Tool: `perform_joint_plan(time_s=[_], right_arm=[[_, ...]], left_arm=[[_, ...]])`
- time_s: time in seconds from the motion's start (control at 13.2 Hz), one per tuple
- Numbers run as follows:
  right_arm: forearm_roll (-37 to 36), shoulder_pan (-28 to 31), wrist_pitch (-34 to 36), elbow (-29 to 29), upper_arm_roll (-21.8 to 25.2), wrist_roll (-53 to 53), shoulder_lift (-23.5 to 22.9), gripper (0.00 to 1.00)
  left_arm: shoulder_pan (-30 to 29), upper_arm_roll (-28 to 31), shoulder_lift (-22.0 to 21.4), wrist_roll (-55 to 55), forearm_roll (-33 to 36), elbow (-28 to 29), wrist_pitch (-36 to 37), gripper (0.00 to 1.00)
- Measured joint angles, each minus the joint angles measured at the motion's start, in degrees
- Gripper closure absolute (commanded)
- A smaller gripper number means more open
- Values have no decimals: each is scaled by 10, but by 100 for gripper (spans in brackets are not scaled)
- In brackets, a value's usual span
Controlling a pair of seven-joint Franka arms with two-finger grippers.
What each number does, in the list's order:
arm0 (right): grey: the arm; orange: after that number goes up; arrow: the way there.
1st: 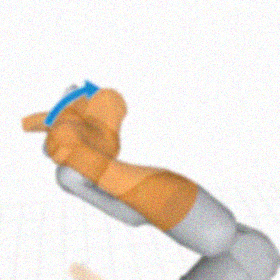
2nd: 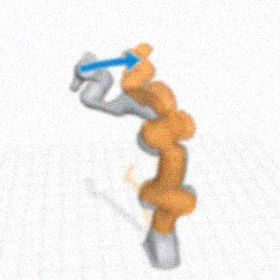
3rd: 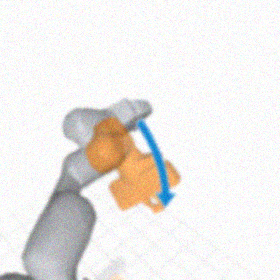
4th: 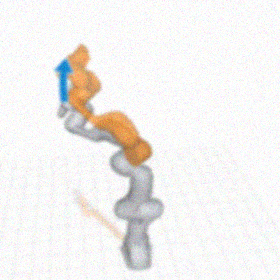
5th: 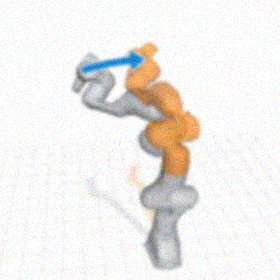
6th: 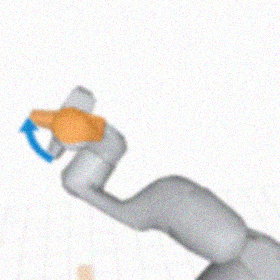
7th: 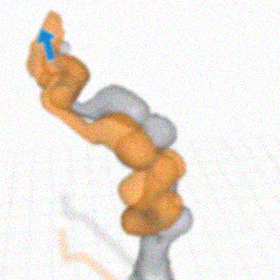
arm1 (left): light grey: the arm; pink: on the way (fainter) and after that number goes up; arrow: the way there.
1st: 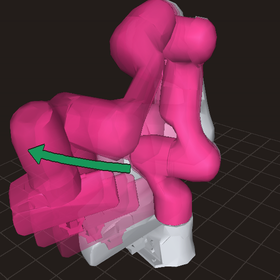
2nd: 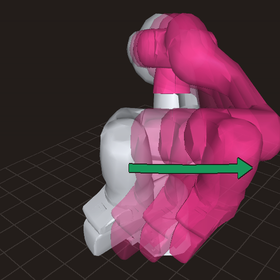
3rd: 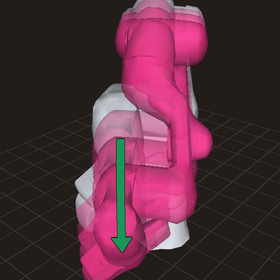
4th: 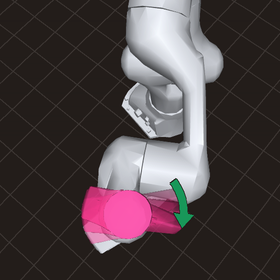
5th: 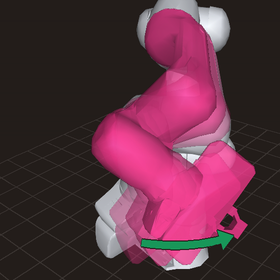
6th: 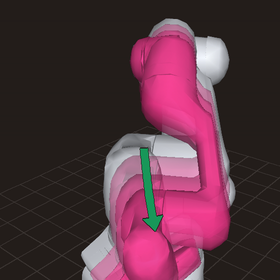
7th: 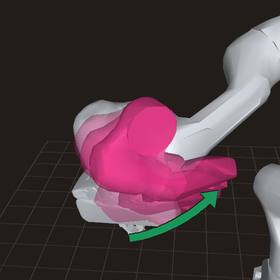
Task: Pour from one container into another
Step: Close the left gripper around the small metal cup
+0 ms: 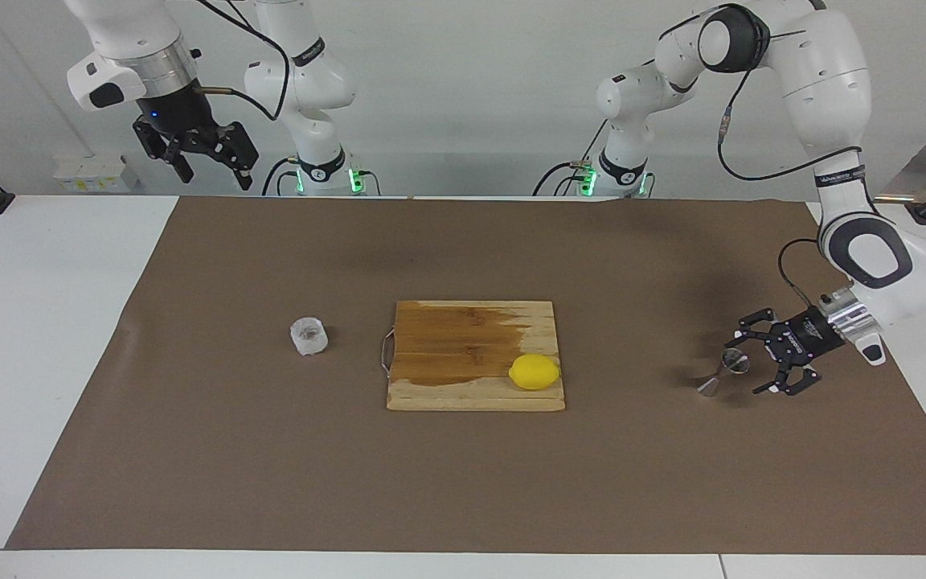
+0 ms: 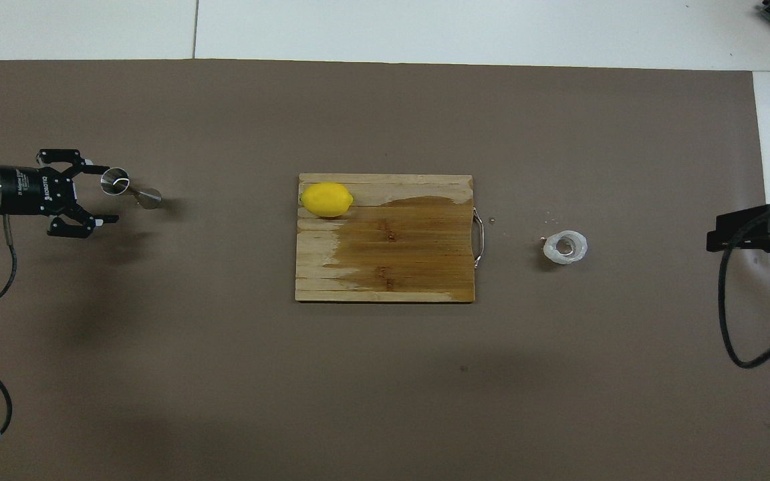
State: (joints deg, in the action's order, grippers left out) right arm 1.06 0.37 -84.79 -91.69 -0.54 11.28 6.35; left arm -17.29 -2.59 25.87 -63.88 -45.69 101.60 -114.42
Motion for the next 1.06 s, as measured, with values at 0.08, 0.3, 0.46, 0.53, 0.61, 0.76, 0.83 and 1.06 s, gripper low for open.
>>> perform_joint_plan(time_s=[0.08,0.3,0.46,0.53,0.61,0.76,0.83,1.06], right_arm=[[0,0,0,0,0,0,0,0],[0,0,0,0,0,0,0,0],[0,0,0,0,0,0,0,0],[0,0,0,0,0,0,0,0],[0,0,0,0,0,0,0,0],[0,0,0,0,0,0,0,0],[0,0,0,0,0,0,0,0],[0,0,0,0,0,0,0,0]], left_arm=[[1,0,-11,22,-20,25,-11,0],[1,1,-34,84,-82,82,-35,0],[5,0,-39,90,-111,97,-57,0],[6,-1,-40,90,-125,102,-69,0],[8,-1,-41,90,-142,108,-82,0],[12,-1,-41,91,-162,117,-105,0],[16,-1,-41,91,-174,119,-114,0],[39,-2,-41,91,-215,126,-146,0]])
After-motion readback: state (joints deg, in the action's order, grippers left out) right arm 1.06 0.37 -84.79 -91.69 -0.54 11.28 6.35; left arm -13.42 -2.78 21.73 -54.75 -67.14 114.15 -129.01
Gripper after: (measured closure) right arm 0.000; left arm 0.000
